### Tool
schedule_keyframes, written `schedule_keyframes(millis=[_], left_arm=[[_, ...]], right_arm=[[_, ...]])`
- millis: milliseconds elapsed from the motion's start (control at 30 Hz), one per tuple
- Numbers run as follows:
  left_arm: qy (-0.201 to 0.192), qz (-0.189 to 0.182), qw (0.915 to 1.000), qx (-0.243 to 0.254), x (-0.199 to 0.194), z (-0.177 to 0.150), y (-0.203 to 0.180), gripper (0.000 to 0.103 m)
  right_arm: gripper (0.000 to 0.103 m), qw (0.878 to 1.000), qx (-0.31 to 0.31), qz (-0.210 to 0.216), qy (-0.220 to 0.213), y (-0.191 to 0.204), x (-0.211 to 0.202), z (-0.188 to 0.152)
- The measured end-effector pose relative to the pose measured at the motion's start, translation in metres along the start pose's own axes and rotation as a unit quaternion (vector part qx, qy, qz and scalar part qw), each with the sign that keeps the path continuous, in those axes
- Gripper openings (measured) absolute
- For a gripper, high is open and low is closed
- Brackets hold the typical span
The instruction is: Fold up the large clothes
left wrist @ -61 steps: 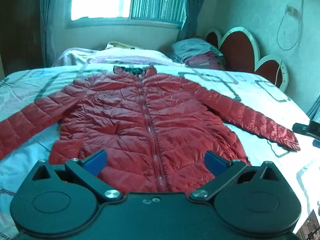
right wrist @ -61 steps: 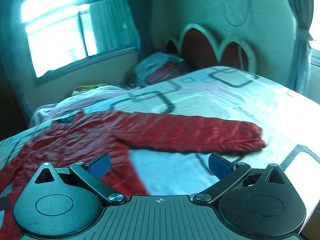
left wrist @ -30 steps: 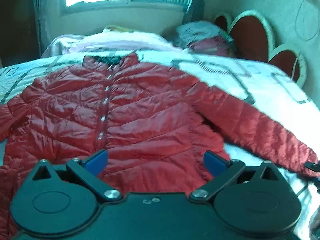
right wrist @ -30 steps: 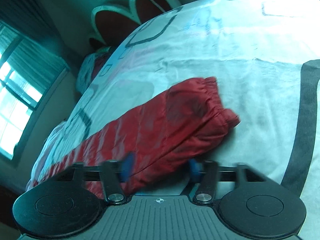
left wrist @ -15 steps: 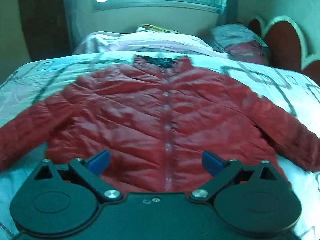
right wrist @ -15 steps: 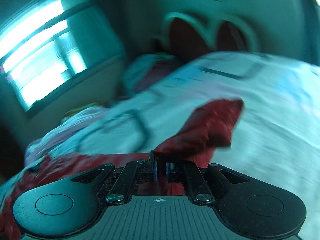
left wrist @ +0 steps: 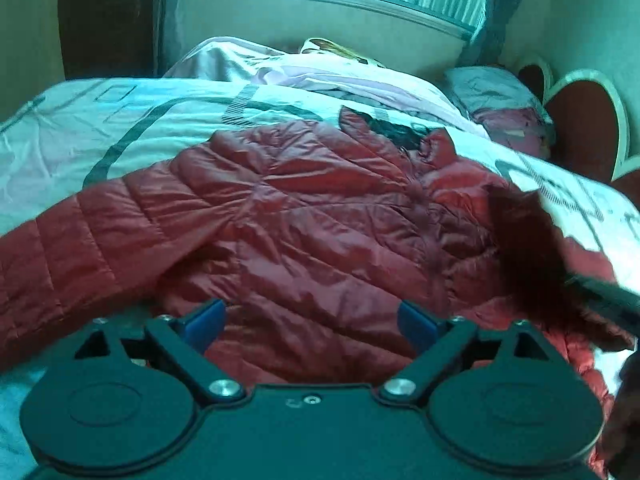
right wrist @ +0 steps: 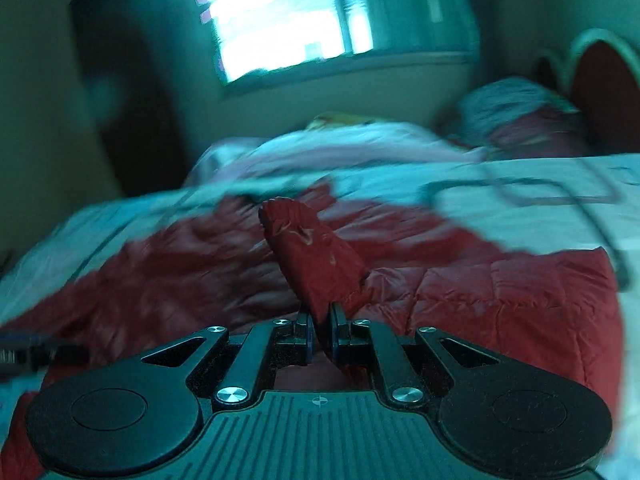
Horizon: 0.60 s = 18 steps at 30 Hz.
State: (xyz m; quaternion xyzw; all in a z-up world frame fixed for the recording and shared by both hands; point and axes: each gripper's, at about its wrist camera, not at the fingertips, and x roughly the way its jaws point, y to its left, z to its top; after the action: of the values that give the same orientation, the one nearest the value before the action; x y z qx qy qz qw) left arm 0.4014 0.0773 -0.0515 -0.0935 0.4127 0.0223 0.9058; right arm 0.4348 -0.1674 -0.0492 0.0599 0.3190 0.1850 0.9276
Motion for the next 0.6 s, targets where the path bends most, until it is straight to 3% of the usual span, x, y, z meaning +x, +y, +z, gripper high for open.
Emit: schedule_keyframes(millis=[200,267,300,333,367,400,500,567,600], left_arm=[[-0.007,-0.025,0.9995,-0.018,-0.002,0.003,0.024,0.092],[-0.011,-0.033,0.9992,-0.019,-0.002,0.004,0.025,0.094],[-0.013,-0.036,0.9991,-0.016,-0.001,0.006,0.024,0.095],[-0.016,-0.04,0.999,-0.011,0.001,0.008,0.022,0.097],[-0.02,-0.046,0.9987,-0.005,0.002,0.009,0.018,0.098],[-0.022,-0.058,0.9981,0.001,0.006,0.012,0.013,0.098],[-0.02,-0.094,0.9953,0.01,0.027,0.017,-0.003,0.095],[-0.002,-0.101,0.9947,0.015,0.047,0.019,-0.013,0.077],[0.009,-0.102,0.9946,0.016,0.058,0.021,-0.018,0.074]], right_arm=[[0.008,0.997,-0.046,0.042,0.056,0.053,0.052,-0.021],[0.01,0.995,-0.072,0.026,0.064,0.066,0.059,-0.03],[0.017,0.994,-0.09,0.01,0.064,0.073,0.059,-0.033],[0.047,0.993,-0.103,-0.002,0.056,0.076,0.055,-0.034],[0.088,0.993,-0.108,-0.009,0.037,0.075,0.048,-0.035],[0.093,0.994,-0.109,-0.011,0.011,0.073,0.038,-0.035],[0.091,0.996,-0.086,-0.011,0.004,0.052,0.019,-0.029],[0.07,0.998,-0.063,-0.017,0.009,0.032,0.006,-0.029],[0.068,0.998,-0.053,-0.019,0.013,0.022,0.0,-0.029]])
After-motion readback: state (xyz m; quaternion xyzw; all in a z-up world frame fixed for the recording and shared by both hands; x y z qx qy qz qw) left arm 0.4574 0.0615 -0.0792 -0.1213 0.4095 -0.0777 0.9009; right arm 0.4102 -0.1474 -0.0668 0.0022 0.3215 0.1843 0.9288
